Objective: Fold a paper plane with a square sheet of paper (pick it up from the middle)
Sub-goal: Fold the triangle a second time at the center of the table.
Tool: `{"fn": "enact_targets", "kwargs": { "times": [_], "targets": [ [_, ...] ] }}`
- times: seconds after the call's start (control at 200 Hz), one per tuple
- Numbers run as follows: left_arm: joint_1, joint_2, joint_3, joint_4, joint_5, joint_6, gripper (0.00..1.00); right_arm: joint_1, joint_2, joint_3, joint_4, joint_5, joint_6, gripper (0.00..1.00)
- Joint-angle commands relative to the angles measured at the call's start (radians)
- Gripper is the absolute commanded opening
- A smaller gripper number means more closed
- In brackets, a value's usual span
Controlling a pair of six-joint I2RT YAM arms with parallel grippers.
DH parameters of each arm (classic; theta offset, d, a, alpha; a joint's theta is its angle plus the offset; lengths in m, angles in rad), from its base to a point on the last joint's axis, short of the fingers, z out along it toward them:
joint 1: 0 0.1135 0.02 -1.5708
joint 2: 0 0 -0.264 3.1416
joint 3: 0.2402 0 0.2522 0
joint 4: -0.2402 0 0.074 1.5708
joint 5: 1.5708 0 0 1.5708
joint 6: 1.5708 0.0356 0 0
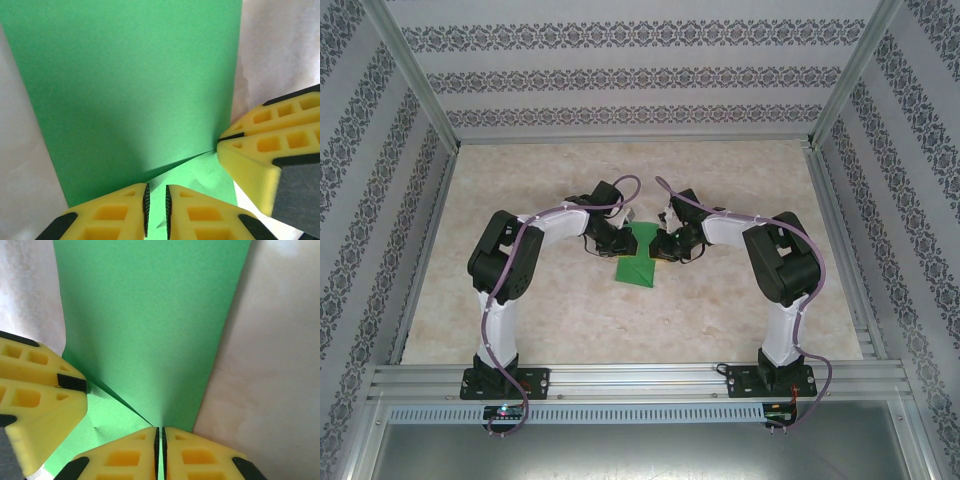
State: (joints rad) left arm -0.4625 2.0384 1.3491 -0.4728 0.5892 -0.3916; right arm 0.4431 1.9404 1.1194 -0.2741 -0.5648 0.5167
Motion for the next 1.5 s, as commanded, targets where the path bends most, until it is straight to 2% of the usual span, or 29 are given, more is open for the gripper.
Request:
{"fn": "enact_targets", "kwargs": {
  "times": [0.0, 0.355, 0.819, 0.964, 1.239, 1.494],
  "targets": [
    [0.015, 0.025, 0.017, -0.041, -0.016, 0.03, 0.2, 0.008, 0.006, 0.027, -0.031, 0.023, -0.024, 0.14],
    [0.015, 0.043, 0.017, -0.048, -0.033, 0.035, 0.2, 0.005, -0.057, 0.016, -0.057, 0.036, -0.032, 0.25],
    [0.016, 0.049, -0.003, -0.033, -0.035, 0.033, 0.2, 0.008, -0.09, -0.032, -0.078, 0.055, -0.029, 0.29],
    [0.016, 0.049, -0.008, -0.031, -0.032, 0.03, 0.2, 0.012, -0.084, -0.034, -0.059, 0.027, -0.024, 0.29],
    [0.016, 0.048, -0.012, -0.029, -0.031, 0.031, 0.2, 0.016, -0.063, -0.02, -0.035, 0.002, -0.014, 0.15],
    [0.016, 0.045, -0.008, -0.036, -0.027, 0.037, 0.21, 0.014, -0.042, 0.006, -0.037, 0.018, -0.022, 0.07]
  ]
}}
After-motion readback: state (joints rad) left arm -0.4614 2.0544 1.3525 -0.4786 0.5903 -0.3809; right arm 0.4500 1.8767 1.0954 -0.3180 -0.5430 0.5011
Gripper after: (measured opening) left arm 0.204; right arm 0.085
